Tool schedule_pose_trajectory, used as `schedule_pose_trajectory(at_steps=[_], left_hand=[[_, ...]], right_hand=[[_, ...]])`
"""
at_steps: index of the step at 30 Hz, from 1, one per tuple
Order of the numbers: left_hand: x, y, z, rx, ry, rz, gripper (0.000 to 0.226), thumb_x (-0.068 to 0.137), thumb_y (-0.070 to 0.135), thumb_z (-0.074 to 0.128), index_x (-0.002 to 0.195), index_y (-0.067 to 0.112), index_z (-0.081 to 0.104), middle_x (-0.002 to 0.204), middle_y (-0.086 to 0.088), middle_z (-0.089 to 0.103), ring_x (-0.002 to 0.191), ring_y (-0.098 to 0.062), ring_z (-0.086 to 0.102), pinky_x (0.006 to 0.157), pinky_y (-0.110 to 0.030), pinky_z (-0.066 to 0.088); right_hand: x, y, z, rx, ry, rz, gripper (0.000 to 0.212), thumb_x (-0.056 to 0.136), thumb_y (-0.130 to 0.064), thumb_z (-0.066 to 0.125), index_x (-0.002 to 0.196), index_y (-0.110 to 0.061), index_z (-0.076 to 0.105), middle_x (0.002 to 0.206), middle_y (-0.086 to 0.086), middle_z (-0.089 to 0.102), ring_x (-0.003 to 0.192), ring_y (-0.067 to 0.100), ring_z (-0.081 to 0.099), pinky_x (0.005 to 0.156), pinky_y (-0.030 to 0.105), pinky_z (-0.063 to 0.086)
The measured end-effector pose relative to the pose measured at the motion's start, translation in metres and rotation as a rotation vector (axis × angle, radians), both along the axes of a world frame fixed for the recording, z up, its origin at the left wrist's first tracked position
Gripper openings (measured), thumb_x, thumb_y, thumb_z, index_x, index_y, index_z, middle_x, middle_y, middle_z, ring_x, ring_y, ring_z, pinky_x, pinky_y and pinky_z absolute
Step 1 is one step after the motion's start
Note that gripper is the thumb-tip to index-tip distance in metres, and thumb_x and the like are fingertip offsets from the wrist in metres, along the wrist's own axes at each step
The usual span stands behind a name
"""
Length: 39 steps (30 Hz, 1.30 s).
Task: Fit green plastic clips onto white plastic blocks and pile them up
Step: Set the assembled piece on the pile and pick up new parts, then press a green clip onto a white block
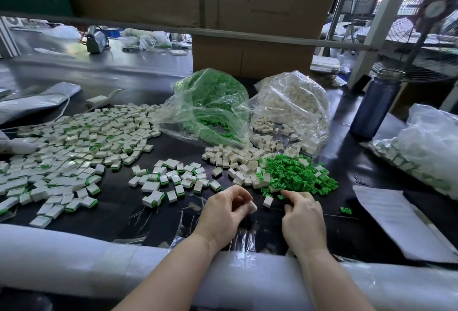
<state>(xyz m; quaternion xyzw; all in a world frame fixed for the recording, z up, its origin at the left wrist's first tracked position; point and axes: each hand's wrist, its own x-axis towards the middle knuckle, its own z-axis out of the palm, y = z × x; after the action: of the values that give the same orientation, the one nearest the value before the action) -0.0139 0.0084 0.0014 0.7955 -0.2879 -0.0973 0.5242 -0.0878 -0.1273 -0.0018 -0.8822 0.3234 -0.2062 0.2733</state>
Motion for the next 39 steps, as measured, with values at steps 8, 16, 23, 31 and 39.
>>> schedule_pose_trajectory(at_steps=[8,16,23,31,39], left_hand=[[-0.0003,0.0011,-0.0022,0.034,0.005,-0.040,0.013,0.086,0.013,0.064,0.088,0.025,0.066,0.081,0.011,0.069,0.077,0.002,0.064,0.079,-0.015,0.052],[-0.0004,-0.0003,-0.0045,0.085,-0.053,-0.064,0.015,0.082,0.014,0.070,0.094,0.022,0.069,0.088,0.009,0.068,0.085,-0.003,0.063,0.085,-0.015,0.049],[-0.0014,-0.0007,-0.0043,0.117,-0.108,-0.074,0.010,0.084,0.013,0.067,0.088,0.022,0.066,0.087,0.005,0.067,0.082,-0.010,0.062,0.083,-0.024,0.050],[-0.0033,0.0016,0.0004,-0.029,-0.025,-0.066,0.014,0.088,0.014,0.062,0.086,0.028,0.062,0.082,0.004,0.064,0.076,-0.008,0.061,0.076,-0.021,0.052],[0.0003,0.0025,0.0006,-0.140,0.123,-0.041,0.012,0.084,0.006,0.065,0.087,0.017,0.061,0.080,-0.002,0.068,0.075,-0.013,0.067,0.078,-0.029,0.056]], right_hand=[[-0.0001,0.0057,0.0033,-0.143,0.165,-0.053,0.026,0.094,-0.023,0.048,0.117,-0.023,0.059,0.120,-0.003,0.055,0.111,0.019,0.045,0.092,0.029,0.037],[0.0016,0.0074,0.0061,-0.153,0.174,-0.104,0.032,0.095,-0.036,0.047,0.124,-0.025,0.053,0.122,-0.002,0.051,0.113,0.019,0.045,0.089,0.030,0.038],[0.0016,0.0047,0.0041,-0.144,0.161,-0.083,0.016,0.093,-0.029,0.052,0.106,-0.023,0.060,0.111,-0.003,0.054,0.107,0.020,0.046,0.085,0.031,0.039],[-0.0037,0.0074,0.0052,0.123,-0.280,0.057,0.014,0.093,-0.019,0.054,0.080,-0.017,0.056,0.067,-0.004,0.063,0.068,0.020,0.061,0.064,0.035,0.045],[-0.0062,0.0071,0.0089,0.454,-0.362,0.244,0.023,0.086,-0.001,0.061,0.084,-0.023,0.067,0.074,0.000,0.069,0.066,0.008,0.063,0.066,0.022,0.053]])
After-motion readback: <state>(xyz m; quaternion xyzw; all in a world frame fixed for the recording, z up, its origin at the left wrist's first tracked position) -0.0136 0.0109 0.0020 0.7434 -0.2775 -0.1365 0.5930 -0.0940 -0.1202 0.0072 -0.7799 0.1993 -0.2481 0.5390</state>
